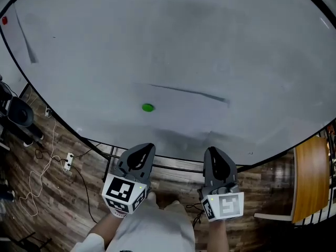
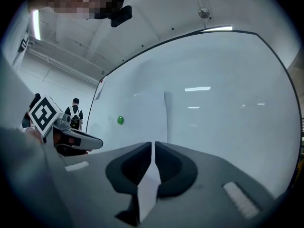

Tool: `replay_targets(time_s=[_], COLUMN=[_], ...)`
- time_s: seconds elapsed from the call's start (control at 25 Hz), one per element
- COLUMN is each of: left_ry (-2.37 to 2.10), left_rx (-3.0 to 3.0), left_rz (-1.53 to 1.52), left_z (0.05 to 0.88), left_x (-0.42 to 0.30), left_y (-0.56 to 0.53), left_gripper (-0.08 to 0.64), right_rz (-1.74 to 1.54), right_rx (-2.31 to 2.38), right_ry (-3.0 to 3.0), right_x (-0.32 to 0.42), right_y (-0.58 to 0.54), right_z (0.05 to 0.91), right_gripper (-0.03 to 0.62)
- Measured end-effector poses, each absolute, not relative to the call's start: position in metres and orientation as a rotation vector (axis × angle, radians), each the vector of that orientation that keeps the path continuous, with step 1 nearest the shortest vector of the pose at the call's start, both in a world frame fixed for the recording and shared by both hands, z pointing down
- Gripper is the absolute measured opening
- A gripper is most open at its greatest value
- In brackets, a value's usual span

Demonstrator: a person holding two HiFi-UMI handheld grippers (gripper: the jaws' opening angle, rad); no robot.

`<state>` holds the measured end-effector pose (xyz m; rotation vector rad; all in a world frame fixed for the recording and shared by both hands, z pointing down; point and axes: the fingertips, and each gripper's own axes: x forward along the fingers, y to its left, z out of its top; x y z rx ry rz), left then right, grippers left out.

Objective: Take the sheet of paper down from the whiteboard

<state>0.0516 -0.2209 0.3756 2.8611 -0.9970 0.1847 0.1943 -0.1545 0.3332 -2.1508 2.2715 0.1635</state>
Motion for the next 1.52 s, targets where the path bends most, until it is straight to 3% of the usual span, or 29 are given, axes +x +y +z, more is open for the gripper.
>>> replay_targets(time_s=[0.84, 1.4, 1.52], left_ry=[-1.149, -1.190, -1.195], left_rx=[2.816, 2.811, 2.812], left_rz=[0.088, 0.100, 0.096], left_z=[0.343, 0.340, 0.337], left_x=[0.062, 0.061, 0.060], left_y=[-0.234, -0.222, -0.223], left_gripper=[0.006, 0.006, 0.006], right_rz=[0.353, 0.345, 0.338], right_rx=[-1.901, -1.866, -1.891], right_ry=[2.427, 2.488, 2.484], right_x=[0.201, 0.194, 0.195], right_y=[-0.199, -0.209, -0.210], right_z=[0.247, 0.242, 0.245], right_gripper=[0.074, 0.074, 0.012])
